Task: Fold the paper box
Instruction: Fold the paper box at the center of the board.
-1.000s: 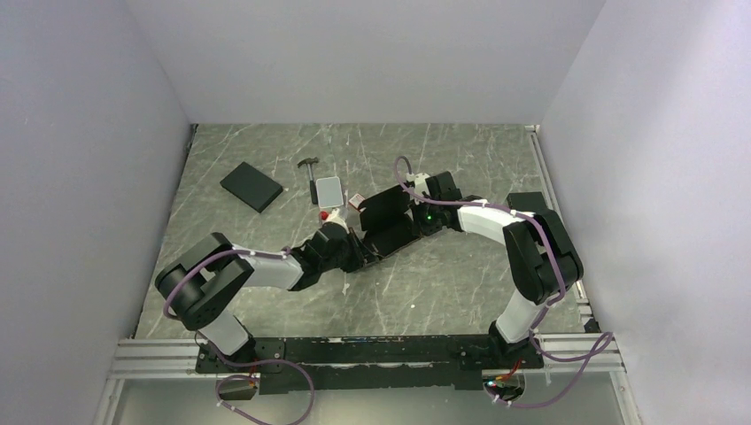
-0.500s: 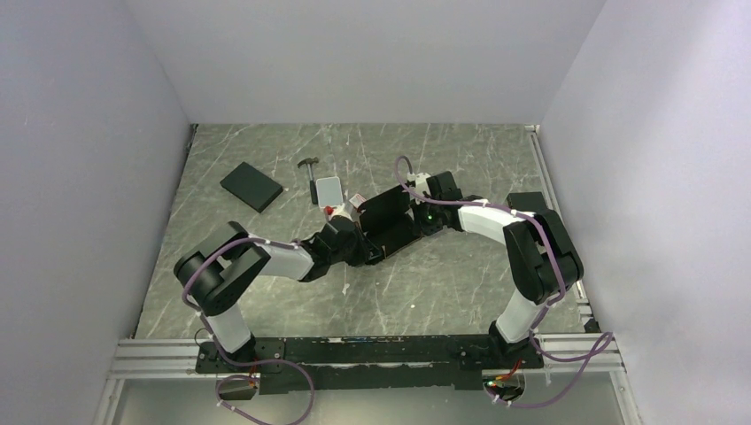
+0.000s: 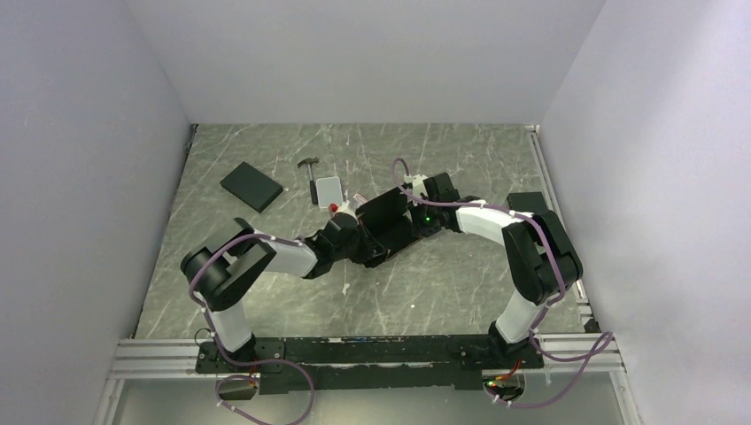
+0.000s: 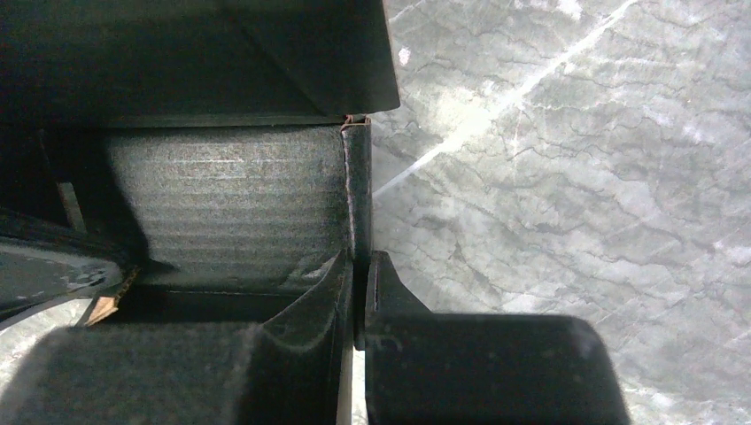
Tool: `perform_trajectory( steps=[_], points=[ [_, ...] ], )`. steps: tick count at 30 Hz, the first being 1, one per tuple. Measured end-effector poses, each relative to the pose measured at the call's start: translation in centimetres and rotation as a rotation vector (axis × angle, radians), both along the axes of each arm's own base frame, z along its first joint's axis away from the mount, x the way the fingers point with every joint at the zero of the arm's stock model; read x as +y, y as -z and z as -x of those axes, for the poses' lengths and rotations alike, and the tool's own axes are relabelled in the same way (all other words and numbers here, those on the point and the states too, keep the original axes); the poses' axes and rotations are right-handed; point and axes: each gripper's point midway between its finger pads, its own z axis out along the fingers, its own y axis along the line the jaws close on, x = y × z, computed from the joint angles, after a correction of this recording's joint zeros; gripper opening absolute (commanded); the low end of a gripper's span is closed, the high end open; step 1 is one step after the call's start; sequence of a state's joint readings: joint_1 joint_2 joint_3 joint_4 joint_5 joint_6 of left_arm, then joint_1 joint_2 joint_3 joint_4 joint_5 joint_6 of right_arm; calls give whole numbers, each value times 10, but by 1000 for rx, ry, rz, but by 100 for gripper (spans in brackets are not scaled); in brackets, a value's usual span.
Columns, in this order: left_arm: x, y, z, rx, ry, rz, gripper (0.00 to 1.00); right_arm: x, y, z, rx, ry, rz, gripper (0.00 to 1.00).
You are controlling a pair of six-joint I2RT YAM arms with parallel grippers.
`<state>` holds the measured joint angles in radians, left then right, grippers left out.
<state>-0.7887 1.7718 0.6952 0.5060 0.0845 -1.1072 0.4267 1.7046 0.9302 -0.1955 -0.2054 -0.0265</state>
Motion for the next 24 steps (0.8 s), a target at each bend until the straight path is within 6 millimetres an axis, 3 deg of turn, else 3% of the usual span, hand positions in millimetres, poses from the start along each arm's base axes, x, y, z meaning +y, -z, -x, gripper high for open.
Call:
perform_trajectory(
  steps=[4,9,13,16,21,24],
  points=[
    [10,-13,5,-29,1,-15,20,-4,0,-2,-2,13,2,0],
    [26,-61,13,-125,-4,5,40,-13,-1,-8,-5,43,6,0],
    [44,-82,22,-165,-23,2,60,-16,-1,-10,-9,55,7,0],
    [63,-75,30,-155,-52,-16,64,-16,-1,-9,-9,54,7,0],
    [97,-29,34,-48,-127,-68,61,-15,-1,-9,-8,53,6,0],
    [102,-10,27,-4,-145,-78,59,-15,-1,-9,-8,53,5,0]
  ],
)
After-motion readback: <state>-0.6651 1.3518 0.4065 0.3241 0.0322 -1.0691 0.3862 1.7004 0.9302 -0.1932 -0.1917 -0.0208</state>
